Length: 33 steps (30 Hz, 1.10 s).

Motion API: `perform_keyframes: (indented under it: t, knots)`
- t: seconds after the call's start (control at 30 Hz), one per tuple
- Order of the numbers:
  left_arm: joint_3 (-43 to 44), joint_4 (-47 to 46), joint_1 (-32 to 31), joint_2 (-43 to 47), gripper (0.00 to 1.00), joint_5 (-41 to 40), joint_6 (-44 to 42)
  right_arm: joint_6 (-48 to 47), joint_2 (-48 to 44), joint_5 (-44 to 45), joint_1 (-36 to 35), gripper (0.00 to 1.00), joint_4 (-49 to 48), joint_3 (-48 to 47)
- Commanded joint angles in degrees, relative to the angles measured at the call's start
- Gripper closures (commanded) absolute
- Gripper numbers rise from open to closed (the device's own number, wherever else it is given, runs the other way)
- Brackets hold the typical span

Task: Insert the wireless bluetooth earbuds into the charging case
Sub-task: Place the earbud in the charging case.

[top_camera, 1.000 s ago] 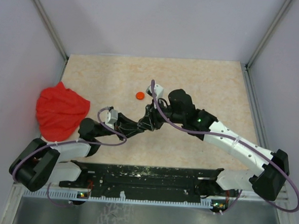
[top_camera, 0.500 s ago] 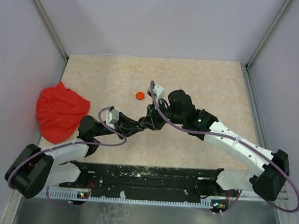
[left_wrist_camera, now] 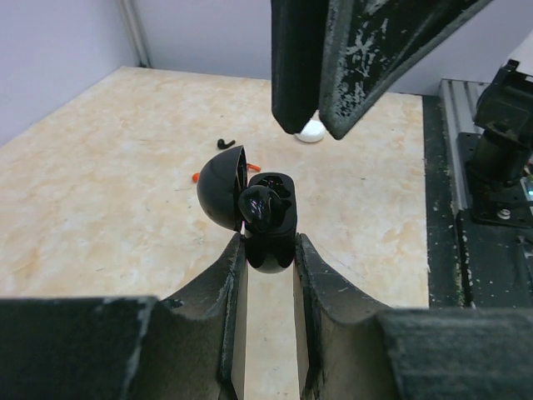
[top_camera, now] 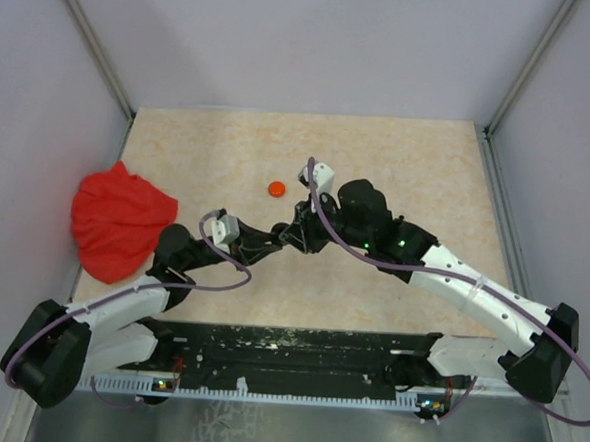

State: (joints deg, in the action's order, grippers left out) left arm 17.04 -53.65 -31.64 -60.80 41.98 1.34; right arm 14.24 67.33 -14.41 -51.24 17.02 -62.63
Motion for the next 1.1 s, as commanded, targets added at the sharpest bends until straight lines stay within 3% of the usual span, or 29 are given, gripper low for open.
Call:
perform_keyframes:
  t: [0.0, 0.23, 0.57, 1.07]
  knots:
    - [2.0, 5.5, -1.3, 2.2, 0.99, -5.8, -5.1, 2.6, -1.1, 8.0, -3.2, 0.73, -4.1, -0.5]
    - [2.4, 9.3, -3.8, 4.3, 0.99, -13.6, -9.3, 6.5, 1.7, 18.5, -6.7, 0.65, -5.3, -1.4]
    - [3.6, 11.2, -5.9, 4.1, 0.99, -16.3, -11.7, 6.9, 4.9, 27.6, -9.6, 0.6, -5.2, -2.8]
    - [4.6, 12.0, -7.8, 2.9, 0.99, -18.2, -12.8, 7.1, 7.3, 30.1, -10.4, 0.59, -5.5, -4.4]
